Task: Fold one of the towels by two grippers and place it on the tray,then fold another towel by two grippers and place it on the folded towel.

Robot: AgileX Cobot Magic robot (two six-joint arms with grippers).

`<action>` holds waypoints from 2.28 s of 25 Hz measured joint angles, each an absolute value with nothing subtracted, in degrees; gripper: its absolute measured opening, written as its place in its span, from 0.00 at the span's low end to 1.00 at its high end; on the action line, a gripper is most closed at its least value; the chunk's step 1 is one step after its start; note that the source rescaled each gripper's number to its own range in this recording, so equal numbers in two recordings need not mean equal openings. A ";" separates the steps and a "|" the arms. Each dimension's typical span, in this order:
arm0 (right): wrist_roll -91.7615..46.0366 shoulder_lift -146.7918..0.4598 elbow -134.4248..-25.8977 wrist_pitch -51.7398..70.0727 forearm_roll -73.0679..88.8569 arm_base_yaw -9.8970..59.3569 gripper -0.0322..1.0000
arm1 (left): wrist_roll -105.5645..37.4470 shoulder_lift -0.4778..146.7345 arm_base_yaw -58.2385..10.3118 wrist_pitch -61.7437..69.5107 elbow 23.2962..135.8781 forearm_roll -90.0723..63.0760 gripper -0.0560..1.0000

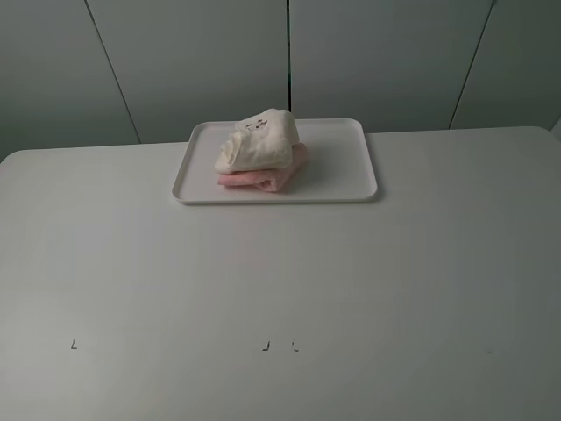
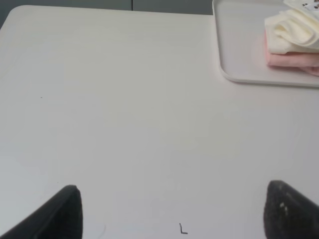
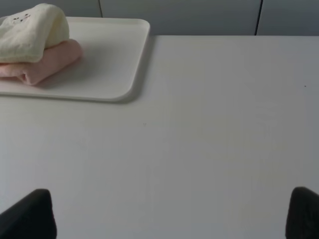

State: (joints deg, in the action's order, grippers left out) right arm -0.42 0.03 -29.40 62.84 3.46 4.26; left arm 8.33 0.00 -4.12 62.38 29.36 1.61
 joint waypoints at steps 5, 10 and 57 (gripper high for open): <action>-0.42 0.03 -29.40 62.84 3.46 4.26 1.00 | 8.33 0.00 -4.12 62.38 29.36 1.61 0.94; -0.42 0.03 -29.40 62.84 3.46 4.26 1.00 | 8.33 0.00 -4.12 62.38 29.36 1.61 0.94; -0.53 0.03 -29.40 62.84 5.10 4.26 1.00 | 4.94 0.00 -4.12 62.38 29.36 0.00 1.00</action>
State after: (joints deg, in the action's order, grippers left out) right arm -0.53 0.03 -29.40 62.84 5.10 4.26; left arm 4.94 0.00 -4.12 62.38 29.36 0.00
